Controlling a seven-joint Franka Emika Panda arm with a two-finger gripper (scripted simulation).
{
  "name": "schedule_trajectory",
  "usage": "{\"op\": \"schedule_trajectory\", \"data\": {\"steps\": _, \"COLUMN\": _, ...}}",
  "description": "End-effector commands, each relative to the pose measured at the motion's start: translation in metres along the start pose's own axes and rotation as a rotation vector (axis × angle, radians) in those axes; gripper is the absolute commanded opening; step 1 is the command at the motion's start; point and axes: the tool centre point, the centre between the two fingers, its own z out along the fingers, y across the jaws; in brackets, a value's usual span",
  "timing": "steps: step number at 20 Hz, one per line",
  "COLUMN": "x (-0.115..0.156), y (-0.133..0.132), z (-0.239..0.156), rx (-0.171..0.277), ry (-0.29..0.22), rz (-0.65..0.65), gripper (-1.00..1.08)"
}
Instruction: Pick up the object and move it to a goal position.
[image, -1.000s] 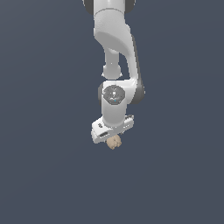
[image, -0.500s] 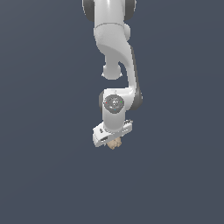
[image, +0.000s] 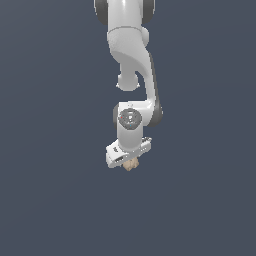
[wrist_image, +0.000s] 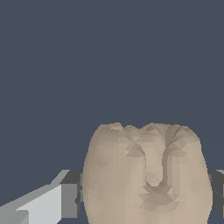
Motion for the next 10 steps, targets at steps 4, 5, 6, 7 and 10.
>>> {"op": "schedule_trajectory", "data": {"steps": 4, "x": -0.001, "y": 0.001, "z": 0.0, "rx": 0.0, "ry": 0.0, "rz": 0.0, "gripper": -1.0}}
{"op": "schedule_trajectory", "data": {"steps": 5, "x": -0.002, "y": 0.003, "z": 0.0, "rx": 0.0, "ry": 0.0, "rz": 0.0, "gripper": -1.0}}
{"op": "schedule_trajectory", "data": {"steps": 6, "x": -0.004, "y": 0.005, "z": -0.001, "rx": 0.0, "ry": 0.0, "rz": 0.0, "gripper": -1.0}}
{"op": "schedule_trajectory", "data": {"steps": 7, "x": -0.007, "y": 0.008, "z": -0.001, "rx": 0.0, "ry": 0.0, "rz": 0.0, "gripper": -1.0}}
{"op": "schedule_trajectory", "data": {"steps": 10, "x": -0.017, "y": 0.022, "z": -0.002, "rx": 0.0, "ry": 0.0, "rz": 0.0, "gripper": -1.0}}
